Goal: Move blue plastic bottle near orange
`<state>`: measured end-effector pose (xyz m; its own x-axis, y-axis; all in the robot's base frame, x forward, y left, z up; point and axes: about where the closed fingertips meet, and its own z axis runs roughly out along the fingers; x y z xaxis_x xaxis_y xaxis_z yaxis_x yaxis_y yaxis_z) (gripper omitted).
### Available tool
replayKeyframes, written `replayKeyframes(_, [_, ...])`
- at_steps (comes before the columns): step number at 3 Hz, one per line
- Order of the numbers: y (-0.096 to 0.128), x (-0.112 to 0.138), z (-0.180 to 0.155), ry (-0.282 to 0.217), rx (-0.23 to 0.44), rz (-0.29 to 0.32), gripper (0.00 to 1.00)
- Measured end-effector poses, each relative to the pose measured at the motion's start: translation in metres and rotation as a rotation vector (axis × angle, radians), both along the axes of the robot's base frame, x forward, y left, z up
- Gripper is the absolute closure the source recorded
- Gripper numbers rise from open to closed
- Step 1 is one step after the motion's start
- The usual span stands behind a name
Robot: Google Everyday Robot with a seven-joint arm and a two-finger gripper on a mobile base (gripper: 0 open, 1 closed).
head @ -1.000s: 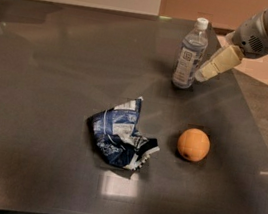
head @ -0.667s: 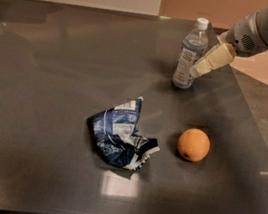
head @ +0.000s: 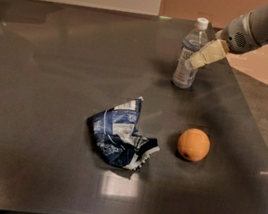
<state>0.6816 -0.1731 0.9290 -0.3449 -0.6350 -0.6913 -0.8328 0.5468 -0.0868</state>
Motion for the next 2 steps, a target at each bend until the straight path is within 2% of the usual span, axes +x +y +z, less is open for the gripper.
replayKeyframes(1, [0.0035, 0.0046, 0.0008, 0.000, 0.032, 0.000, 0.16])
replayKeyframes(2, [0.0058, 0.0044, 0.0009, 0.003, 0.059, 0.012, 0.39])
